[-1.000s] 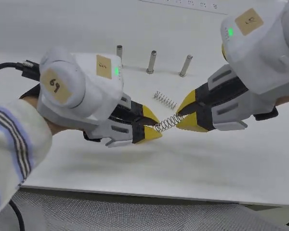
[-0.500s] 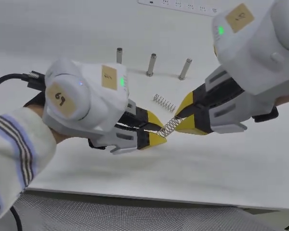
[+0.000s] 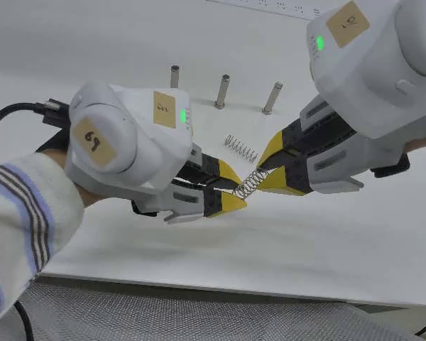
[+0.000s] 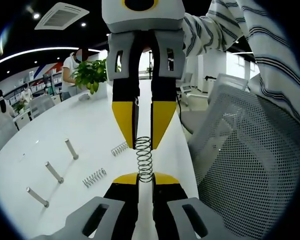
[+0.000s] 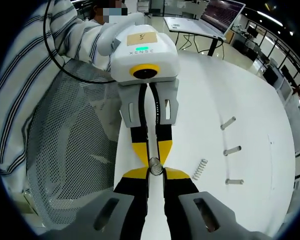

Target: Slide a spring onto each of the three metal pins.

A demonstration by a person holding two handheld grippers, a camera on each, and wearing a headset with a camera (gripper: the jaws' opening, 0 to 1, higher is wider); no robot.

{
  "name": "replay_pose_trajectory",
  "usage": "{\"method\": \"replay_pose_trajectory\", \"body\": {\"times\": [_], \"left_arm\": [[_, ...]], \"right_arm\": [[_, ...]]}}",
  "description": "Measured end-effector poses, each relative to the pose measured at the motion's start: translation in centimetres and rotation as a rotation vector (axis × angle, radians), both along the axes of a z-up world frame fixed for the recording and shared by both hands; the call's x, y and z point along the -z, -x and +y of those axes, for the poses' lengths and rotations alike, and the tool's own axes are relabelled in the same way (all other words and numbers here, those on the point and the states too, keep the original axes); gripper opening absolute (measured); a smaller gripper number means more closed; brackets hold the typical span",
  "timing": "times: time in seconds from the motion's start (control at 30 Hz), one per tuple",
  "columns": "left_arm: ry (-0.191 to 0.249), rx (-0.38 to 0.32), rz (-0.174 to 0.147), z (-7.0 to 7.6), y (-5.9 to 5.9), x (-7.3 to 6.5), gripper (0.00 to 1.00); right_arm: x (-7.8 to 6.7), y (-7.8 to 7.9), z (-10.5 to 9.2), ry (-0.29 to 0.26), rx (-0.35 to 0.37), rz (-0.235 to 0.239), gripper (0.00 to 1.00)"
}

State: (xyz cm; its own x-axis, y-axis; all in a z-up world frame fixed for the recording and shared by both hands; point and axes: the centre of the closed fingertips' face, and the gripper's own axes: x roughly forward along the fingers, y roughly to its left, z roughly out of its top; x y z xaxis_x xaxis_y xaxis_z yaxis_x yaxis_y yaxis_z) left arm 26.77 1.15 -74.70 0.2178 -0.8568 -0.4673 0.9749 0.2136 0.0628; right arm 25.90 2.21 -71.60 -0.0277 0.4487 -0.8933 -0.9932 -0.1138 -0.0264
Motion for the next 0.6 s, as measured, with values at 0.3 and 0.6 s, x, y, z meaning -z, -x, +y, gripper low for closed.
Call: {"method": "replay_pose_trajectory", "body": {"times": [0.3,0.6], "left_arm": [[-0.001,-0.005,-0.024,0.2,-0.2,-0.5,0.02],[0.02,-0.007,-0.027,-0.1,-0.2,-1.2,0.02]], "right_arm": [[-0.1,0.2,0.7,-0.023,-0.042,0.001,0.08],[0.5,0.2,1.0,-0.012,-0.051,-0.002,0.09]]}}
